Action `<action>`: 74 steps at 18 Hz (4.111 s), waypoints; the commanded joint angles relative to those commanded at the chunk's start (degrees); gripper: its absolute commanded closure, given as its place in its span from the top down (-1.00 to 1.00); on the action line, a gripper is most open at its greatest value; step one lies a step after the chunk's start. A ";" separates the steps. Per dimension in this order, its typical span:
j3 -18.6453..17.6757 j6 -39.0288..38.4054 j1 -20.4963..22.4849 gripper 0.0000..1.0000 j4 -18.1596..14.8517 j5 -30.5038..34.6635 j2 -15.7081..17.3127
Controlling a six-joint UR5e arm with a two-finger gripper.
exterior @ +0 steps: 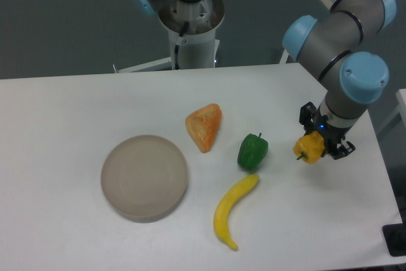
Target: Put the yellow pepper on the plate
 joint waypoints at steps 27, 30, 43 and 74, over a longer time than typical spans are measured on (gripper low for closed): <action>-8.08 -37.76 -25.47 -0.88 2.00 -7.56 6.42; -11.15 -42.44 -27.59 -0.88 7.90 -7.91 3.62; -13.27 -46.58 -29.18 0.30 12.48 -10.28 1.49; -9.23 -2.46 0.09 1.00 12.04 -2.37 2.73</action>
